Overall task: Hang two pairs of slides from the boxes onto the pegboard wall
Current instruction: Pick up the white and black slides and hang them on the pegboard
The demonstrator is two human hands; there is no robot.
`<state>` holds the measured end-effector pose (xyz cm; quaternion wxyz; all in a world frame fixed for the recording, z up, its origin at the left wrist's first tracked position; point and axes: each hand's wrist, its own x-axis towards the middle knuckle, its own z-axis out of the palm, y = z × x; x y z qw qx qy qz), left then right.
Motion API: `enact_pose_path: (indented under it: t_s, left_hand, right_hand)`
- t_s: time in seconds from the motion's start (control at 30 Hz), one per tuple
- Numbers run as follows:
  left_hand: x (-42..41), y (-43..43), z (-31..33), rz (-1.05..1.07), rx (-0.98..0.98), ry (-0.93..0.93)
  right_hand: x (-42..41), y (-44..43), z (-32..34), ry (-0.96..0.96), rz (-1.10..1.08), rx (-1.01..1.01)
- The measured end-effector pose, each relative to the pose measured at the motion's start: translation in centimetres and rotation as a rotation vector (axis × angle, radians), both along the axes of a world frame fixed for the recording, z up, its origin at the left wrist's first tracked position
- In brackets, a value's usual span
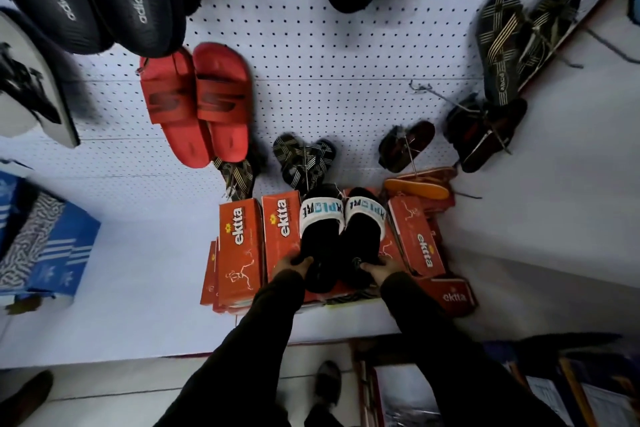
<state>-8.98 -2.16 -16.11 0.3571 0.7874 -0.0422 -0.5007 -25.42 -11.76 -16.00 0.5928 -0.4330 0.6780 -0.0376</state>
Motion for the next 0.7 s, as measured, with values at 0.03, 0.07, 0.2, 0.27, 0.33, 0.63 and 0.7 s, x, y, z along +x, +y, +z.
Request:
enact_pose_path:
  t_s: [0.03, 0.07, 0.2, 0.27, 0.33, 0.63, 0.7]
  left_hand:
    - [0.0, 0.1, 0.0, 0.009, -0.008, 0.018]
    - [0.0, 0.3, 0.1, 0.014, -0.022, 0.032]
    - [0.0, 1.2, -1.5, 0.091, -0.066, 0.076]
    - [-0.2, 1.8, -0.4, 0.127, -0.102, 0.071]
    - [-0.4, 2.3, 1.7, 0.16, -0.164, 0.065]
    - [-0.3, 2.6, 9.5, 0.244, -0.497, 0.034]
    - [-0.3, 2.1, 11.6, 0.234, -0.566, -0.012]
  right_hand:
    - [-0.2, -0.2, 0.0, -0.022, -0.024, 0.018]
    - [-0.5, -0.5, 0.0, -0.04, -0.033, 0.038]
    - [-1.2, 0.1, 0.9, -0.183, -0.144, 0.106]
    - [-1.5, 0.6, 1.4, -0.278, -0.202, 0.121]
    - [-1.6, 0.9, 1.9, -0.326, -0.216, 0.095]
    - [-0.9, 1.2, 10.0, -0.551, -0.257, -0.166]
    - [-0.7, 0.6, 11.7, -0.584, -0.247, -0.239]
